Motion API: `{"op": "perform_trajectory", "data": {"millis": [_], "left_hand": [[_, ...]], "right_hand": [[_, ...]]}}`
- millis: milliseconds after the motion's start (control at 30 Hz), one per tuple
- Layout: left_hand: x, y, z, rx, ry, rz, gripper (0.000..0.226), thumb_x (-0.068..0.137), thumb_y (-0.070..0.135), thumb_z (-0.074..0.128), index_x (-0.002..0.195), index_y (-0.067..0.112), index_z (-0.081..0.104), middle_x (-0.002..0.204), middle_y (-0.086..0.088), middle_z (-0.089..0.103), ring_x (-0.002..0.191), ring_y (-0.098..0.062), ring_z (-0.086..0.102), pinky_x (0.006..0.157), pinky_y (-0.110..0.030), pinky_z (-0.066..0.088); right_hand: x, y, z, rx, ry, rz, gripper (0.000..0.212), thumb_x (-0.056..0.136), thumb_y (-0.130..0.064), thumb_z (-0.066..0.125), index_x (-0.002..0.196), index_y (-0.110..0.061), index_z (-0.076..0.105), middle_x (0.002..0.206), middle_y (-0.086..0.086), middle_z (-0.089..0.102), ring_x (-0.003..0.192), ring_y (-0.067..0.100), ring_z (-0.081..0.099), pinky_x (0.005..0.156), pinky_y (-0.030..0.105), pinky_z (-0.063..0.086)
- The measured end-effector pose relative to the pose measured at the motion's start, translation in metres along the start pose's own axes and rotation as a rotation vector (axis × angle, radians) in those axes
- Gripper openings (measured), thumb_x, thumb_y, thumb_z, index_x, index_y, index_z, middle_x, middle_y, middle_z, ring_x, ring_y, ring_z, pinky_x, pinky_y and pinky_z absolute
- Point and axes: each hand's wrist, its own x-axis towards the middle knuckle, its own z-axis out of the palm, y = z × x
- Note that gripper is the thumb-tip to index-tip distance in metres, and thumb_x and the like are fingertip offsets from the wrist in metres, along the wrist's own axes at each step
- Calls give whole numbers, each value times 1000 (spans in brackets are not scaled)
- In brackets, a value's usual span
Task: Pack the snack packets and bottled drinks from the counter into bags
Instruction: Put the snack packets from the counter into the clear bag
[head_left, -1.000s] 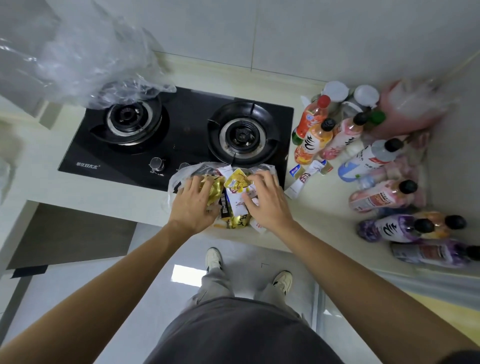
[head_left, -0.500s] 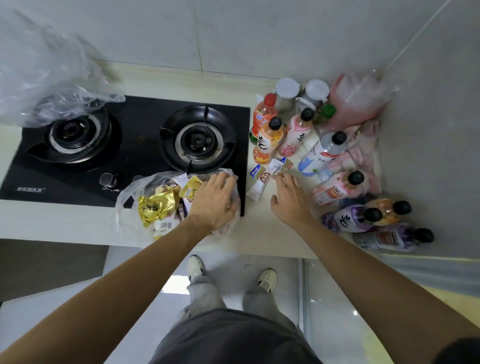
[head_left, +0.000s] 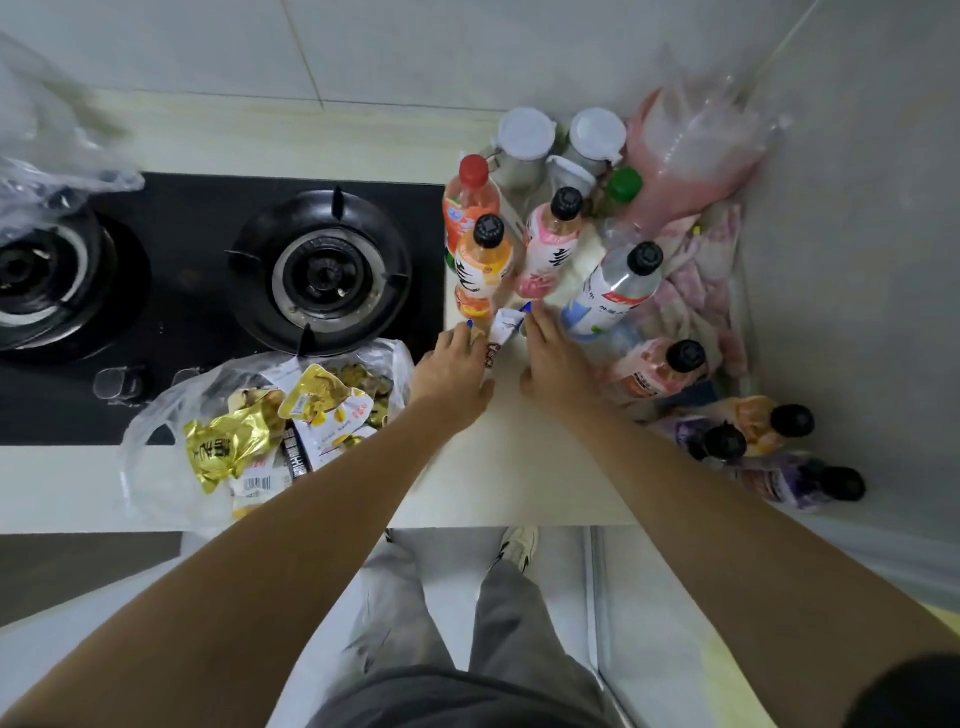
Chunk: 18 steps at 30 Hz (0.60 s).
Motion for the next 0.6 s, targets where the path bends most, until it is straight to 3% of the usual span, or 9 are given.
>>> {"op": "perform_trajectory", "data": {"millis": [133, 267, 433, 600], "left_hand": [[-6, 3, 7, 73, 47, -24, 50, 87, 29, 67, 131, 11, 52, 127, -12, 49, 110, -32, 49, 77, -41, 52], [-17, 10, 12, 78, 44, -75, 47, 77, 24, 67, 120, 14, 50, 118, -11, 47, 101, -30, 47, 73, -39, 48], [-4, 6, 15, 42, 61, -55, 65, 81, 33, 70, 138, 20, 43, 137, -12, 41, 117, -33, 45, 88, -42, 49], [-3, 2, 18, 70, 28, 15, 40, 87, 30, 69, 121, 14, 56, 122, -12, 46, 105, -33, 48, 77, -40, 48]], "right_hand": [[-27, -3, 4, -1, 47, 29, 78, 68, -1, 70, 143, 4, 47, 154, 20, 41, 146, 37, 39, 111, 43, 46], [-51, -10, 10, -69, 88, 96, 45, 76, -13, 70, 119, -5, 58, 126, 15, 52, 117, 33, 53, 90, 44, 54], [-38, -4, 12, -33, 120, 5, 44, 83, -9, 70, 125, -8, 57, 135, 11, 54, 129, 31, 51, 100, 42, 52], [-43, -4, 13, -26, 169, 40, 25, 83, -12, 75, 103, -9, 61, 98, 14, 59, 89, 35, 58, 69, 44, 49]]}}
